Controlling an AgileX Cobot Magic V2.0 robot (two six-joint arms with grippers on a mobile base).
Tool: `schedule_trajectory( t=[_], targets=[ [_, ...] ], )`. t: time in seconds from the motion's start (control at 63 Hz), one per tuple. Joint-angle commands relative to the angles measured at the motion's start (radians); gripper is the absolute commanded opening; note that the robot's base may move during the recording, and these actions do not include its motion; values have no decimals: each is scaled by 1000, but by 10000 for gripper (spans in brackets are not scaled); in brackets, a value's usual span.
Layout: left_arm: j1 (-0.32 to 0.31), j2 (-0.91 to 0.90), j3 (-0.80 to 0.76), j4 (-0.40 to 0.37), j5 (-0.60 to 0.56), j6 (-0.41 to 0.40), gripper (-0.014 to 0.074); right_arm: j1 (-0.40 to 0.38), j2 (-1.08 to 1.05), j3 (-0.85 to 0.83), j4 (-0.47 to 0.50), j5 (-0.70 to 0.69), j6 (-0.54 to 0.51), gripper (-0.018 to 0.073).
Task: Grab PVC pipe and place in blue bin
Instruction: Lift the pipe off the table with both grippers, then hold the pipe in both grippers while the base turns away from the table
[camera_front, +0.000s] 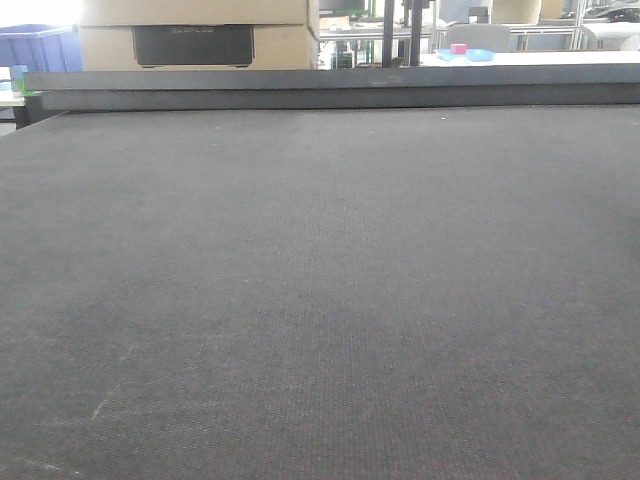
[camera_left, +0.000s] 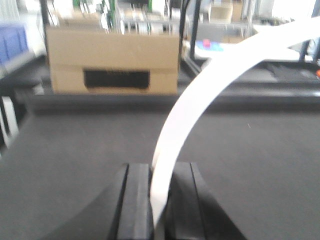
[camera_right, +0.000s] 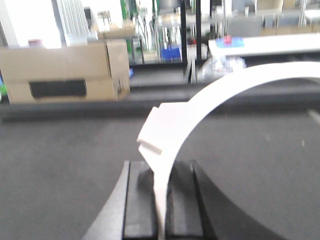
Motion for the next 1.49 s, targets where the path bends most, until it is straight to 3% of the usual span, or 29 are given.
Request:
schedule_trajectory(
  t=[0.0, 0.476, 0.699, 1.477],
  targets=[
    [-7, -29, 1, 30, -55, 4, -111, -3, -20, 4, -14, -74, -8, -162],
    [-7, -35, 1, 33, -72, 4, -111, -3, -23, 4, -14, -39, -8, -162],
    [-7, -35, 1, 33, -74, 4, -111, -3, -23, 4, -191, -9, -8, -162],
    [-7, -35, 1, 33, -76, 4, -111, -3, -23, 4, -186, -20, -8, -162]
  ],
)
